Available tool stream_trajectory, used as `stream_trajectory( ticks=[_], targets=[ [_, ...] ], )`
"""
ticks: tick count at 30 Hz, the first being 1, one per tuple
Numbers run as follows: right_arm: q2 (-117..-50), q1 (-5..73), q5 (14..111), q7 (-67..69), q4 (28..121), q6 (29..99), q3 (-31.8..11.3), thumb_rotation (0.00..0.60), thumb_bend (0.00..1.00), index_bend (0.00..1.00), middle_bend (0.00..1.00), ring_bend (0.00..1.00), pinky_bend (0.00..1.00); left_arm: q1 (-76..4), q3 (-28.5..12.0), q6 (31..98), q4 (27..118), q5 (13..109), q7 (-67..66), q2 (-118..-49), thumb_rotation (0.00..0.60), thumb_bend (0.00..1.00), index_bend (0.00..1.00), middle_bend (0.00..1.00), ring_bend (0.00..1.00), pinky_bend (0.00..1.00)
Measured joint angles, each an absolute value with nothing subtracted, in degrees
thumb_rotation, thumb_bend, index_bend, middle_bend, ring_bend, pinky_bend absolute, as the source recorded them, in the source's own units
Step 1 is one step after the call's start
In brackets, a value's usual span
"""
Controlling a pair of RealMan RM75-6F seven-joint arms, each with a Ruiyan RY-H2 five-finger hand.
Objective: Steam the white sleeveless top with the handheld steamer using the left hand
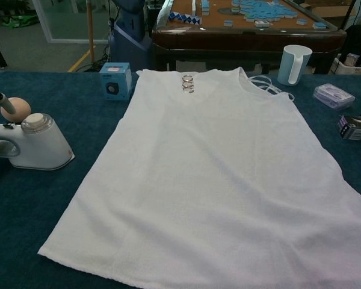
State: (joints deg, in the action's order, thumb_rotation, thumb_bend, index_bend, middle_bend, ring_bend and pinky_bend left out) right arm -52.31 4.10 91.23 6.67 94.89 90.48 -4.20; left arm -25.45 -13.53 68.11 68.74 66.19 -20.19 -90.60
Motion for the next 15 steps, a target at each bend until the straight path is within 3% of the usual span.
stream_trajectory(
  ticks=[10, 15],
  targets=[
    [-52.44, 3.88, 90.71, 7.33, 94.36, 90.07, -4.08, 0.6, 0.26, 0.0, 0.16, 0.03, 0.05, -27.12, -13.44, 67.17, 60.81, 66.27, -18.93, -93.95, 0.6, 0.14, 0.44, 0.33, 0.27, 0.19],
    [-52.53, 3.83, 90.5, 7.51, 94.18, 89.88, -4.08, 0.6, 0.26, 0.0, 0.16, 0.03, 0.05, -27.8, -12.86, 66.94, 57.21, 66.9, -19.01, -95.69, 0.6, 0.22, 0.51, 0.37, 0.31, 0.2]
  ],
)
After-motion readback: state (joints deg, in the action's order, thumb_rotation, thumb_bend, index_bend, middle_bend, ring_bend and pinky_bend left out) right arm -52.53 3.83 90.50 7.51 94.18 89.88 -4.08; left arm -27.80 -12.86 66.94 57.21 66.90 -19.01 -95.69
